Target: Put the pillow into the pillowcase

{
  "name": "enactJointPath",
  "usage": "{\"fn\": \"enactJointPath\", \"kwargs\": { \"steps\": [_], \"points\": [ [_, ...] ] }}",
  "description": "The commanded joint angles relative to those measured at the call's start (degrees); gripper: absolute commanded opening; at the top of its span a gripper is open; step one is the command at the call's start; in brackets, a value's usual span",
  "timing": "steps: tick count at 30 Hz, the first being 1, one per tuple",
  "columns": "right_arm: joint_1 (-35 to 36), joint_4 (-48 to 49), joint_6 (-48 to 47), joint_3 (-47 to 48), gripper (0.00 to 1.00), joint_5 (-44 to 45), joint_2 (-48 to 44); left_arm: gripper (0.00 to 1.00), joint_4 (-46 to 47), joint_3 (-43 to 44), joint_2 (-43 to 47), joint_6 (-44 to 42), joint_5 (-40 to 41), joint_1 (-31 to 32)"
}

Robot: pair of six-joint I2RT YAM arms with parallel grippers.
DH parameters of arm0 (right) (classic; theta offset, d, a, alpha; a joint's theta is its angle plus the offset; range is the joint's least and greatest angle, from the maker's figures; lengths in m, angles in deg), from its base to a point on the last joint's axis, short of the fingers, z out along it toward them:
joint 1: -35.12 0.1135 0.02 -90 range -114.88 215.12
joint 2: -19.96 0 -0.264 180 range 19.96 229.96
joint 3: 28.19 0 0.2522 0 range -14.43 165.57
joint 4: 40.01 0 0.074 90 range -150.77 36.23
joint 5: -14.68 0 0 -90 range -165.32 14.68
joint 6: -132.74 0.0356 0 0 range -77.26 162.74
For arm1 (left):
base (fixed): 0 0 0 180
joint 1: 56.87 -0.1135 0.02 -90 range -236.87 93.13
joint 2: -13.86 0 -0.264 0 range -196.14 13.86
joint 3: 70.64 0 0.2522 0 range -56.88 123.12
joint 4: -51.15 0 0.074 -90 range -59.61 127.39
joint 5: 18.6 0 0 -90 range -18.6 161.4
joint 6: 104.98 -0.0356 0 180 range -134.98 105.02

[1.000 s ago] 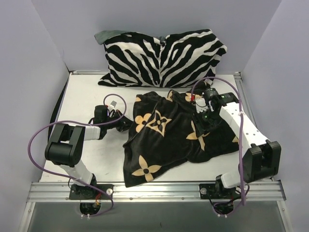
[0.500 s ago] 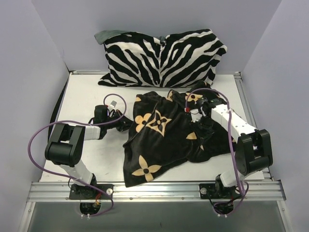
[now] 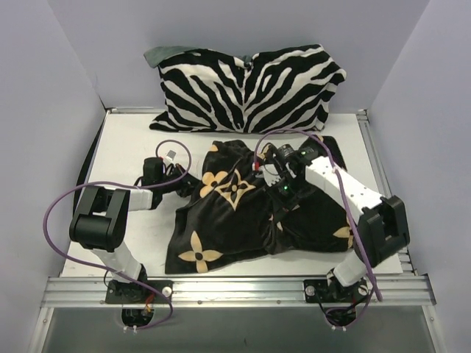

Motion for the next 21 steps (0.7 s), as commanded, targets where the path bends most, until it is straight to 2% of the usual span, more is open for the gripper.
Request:
{"fn": "enactJointPath", "kwargs": {
  "steps": [1, 3, 4, 5, 6, 8, 11, 12, 16, 21],
  "points": [
    [-6.39, -0.82, -2.17, 0.90, 0.00, -1.70, 5.74, 0.00, 1.76, 1.45, 0.35, 0.71, -1.74, 0.50],
    [-9.11, -2.22, -3.04, 1.86, 0.00, 0.15, 6.81, 0.00, 1.76, 0.57, 1.14, 0.88, -1.74, 0.50],
    [-9.39, -3.36, -3.66, 2.65, 0.05, -0.19, 7.34, 0.00, 1.76, 0.30, 1.23, 0.88, -1.65, 0.50],
    [-9.39, -4.94, -4.27, 5.44, 0.17, -2.55, 7.52, 0.00, 1.76, -0.05, 1.49, 0.97, -1.48, 0.59],
    [-9.39, -8.61, -4.80, 7.29, 0.43, -3.87, 7.69, 0.00, 1.76, -0.40, 1.75, 0.97, -1.48, 0.50],
    [-10.09, -10.92, -3.32, 12.64, 0.54, -7.64, 7.17, 0.00, 1.76, -0.67, 2.02, 0.80, -1.56, 0.42],
    [-11.67, -9.97, 2.04, 15.65, 0.51, -7.50, 5.15, 0.00, 1.76, -0.84, 1.93, 0.62, -1.65, 0.07],
    [-11.76, -7.87, 3.44, 16.01, 0.47, -3.84, 4.54, 0.00, 1.76, -0.84, 1.85, 0.62, -1.57, 0.06],
    [-11.59, -3.46, 7.85, 13.99, 0.46, 8.81, 7.06, 0.00, 1.76, -0.40, 1.49, 0.44, -1.56, 0.15],
    [-11.68, -1.97, 10.13, 13.82, 0.48, 15.44, 13.74, 0.00, 1.76, 0.39, 1.41, -0.17, -1.83, 0.15]
  ]
}}
